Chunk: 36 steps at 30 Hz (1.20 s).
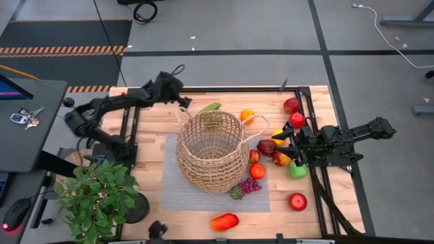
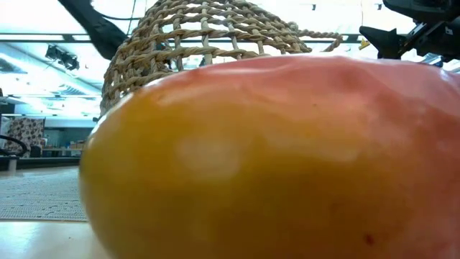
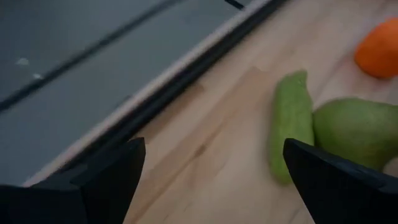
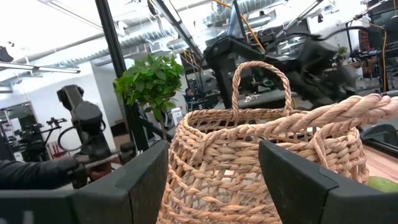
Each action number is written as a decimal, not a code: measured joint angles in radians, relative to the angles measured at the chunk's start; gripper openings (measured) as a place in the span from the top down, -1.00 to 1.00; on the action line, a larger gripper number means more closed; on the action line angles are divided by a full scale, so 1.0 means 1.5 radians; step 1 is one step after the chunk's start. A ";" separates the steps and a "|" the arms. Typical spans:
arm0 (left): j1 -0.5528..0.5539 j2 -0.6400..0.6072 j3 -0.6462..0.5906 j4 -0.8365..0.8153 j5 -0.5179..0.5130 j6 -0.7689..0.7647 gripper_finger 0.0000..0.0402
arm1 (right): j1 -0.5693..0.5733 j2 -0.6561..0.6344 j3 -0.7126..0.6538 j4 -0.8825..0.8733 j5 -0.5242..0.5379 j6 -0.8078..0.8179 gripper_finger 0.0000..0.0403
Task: Build produce basket
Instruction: Put the green cucumber into the brown basket
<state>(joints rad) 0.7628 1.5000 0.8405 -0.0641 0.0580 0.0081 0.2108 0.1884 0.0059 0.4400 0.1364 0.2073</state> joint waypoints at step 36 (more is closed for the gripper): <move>-0.118 0.275 0.190 -0.078 0.022 0.125 -0.94 | 0.000 0.000 0.000 0.000 0.000 0.000 -0.26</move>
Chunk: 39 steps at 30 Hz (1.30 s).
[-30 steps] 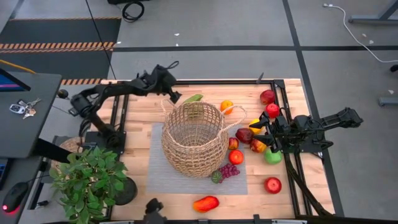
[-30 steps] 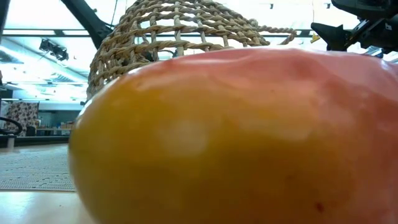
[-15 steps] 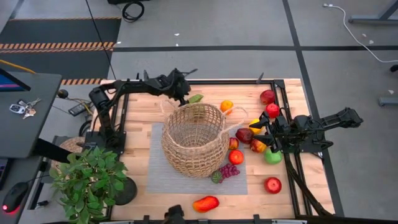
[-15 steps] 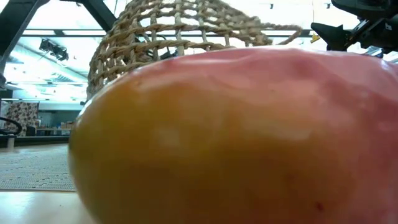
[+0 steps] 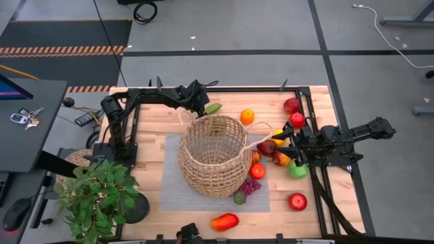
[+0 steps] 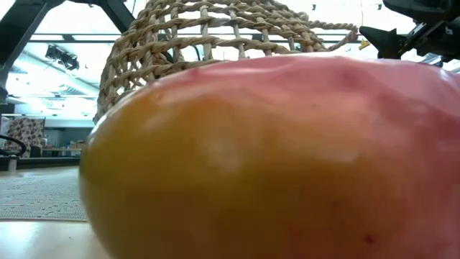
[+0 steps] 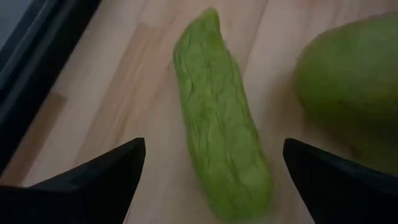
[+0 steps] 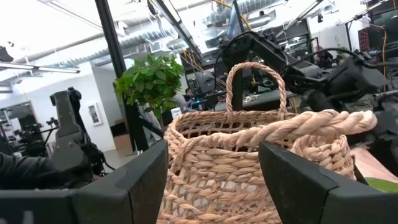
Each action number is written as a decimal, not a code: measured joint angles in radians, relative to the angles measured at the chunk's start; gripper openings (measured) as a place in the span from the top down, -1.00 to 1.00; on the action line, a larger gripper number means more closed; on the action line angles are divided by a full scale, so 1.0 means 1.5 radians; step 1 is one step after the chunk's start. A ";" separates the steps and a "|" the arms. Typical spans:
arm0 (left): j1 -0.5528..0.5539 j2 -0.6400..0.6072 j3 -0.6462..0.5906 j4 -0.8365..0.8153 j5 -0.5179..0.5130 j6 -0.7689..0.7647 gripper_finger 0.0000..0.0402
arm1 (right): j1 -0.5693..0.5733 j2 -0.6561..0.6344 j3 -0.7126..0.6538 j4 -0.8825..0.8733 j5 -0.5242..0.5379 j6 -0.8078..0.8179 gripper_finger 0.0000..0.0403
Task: Build produce basket
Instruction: Put the green cucumber into the brown basket
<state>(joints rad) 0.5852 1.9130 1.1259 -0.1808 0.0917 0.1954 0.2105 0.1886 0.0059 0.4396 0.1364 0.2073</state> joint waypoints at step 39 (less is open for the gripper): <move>0.009 -0.015 -0.004 -0.021 -0.055 0.052 0.21 | 0.000 0.001 0.000 0.000 0.000 0.000 -0.26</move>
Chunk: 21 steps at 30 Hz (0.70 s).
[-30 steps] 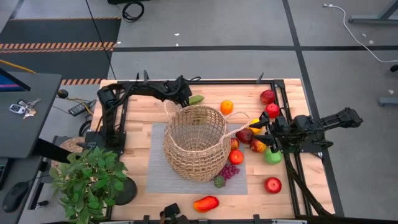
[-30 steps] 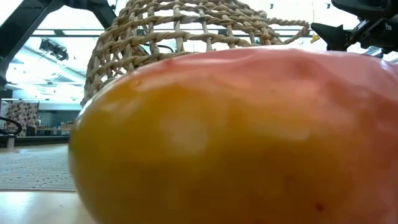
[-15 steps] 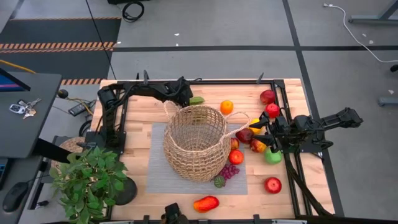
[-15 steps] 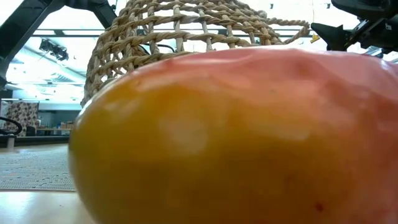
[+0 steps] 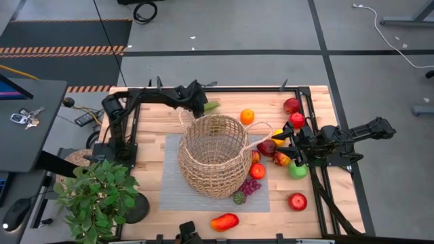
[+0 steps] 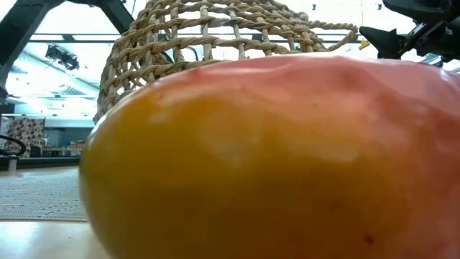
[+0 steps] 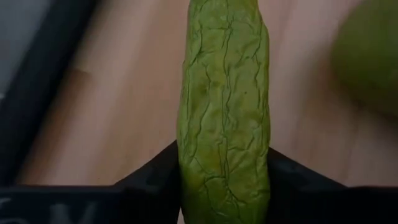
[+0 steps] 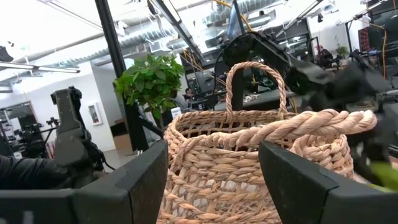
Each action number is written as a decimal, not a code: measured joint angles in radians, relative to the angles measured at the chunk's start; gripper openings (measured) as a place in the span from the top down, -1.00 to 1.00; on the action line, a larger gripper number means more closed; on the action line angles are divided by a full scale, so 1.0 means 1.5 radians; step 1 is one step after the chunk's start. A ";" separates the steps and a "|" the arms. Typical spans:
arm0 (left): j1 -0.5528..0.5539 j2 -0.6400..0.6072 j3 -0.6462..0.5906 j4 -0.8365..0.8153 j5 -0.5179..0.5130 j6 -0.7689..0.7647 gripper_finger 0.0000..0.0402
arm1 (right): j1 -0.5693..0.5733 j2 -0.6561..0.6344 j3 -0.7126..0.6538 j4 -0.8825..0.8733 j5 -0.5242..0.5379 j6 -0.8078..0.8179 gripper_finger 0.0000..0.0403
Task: Build produce basket
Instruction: Put the green cucumber into the brown basket
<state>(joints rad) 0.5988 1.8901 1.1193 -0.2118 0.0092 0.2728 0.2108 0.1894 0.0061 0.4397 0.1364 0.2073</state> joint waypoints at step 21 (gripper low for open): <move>-0.005 -0.310 0.002 0.110 -0.077 0.202 0.22 | 0.000 0.000 0.000 0.000 0.000 0.000 -0.26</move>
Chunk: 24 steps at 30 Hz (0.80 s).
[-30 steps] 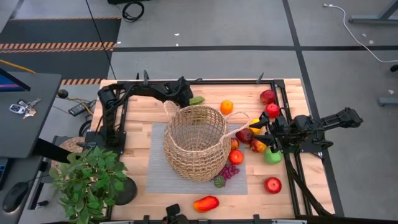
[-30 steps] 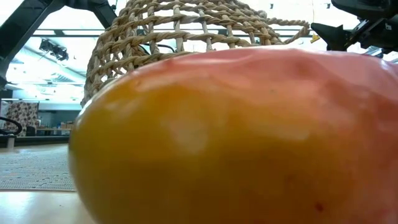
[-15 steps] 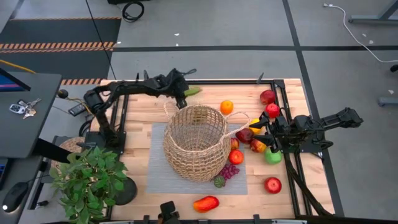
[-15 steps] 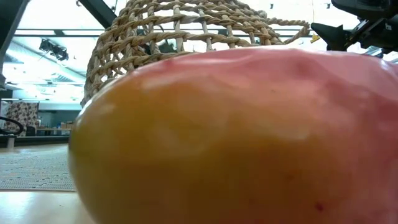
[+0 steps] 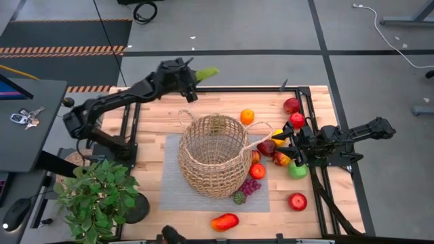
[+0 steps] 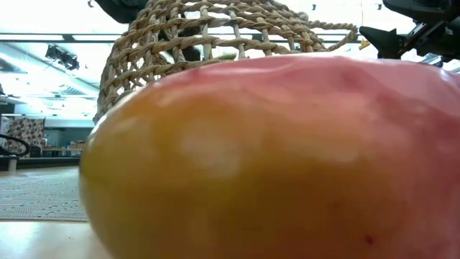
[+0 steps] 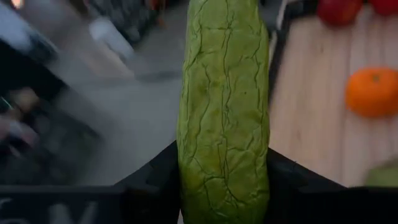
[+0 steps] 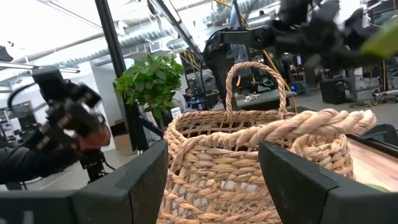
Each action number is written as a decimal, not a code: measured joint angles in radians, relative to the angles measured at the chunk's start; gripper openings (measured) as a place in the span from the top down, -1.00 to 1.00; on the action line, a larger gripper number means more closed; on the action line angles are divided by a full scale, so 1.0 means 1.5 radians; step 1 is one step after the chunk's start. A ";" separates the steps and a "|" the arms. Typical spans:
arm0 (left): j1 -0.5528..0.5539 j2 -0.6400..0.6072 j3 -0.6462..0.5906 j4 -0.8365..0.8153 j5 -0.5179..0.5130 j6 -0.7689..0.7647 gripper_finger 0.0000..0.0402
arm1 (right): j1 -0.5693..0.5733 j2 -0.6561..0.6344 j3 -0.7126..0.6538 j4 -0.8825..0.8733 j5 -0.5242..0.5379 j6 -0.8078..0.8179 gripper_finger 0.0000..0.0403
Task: Build produce basket
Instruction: Put the green cucumber into the brown basket
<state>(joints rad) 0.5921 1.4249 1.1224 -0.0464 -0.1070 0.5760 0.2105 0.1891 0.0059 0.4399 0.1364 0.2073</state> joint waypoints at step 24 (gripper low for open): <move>-0.289 -0.070 0.001 0.197 -0.136 0.670 0.22 | 0.000 0.000 0.000 0.000 0.000 0.000 -0.26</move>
<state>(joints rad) 0.1590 1.3193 1.1236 0.2487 -0.3108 1.5813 0.2105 0.1890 0.0059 0.4397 0.1364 0.2073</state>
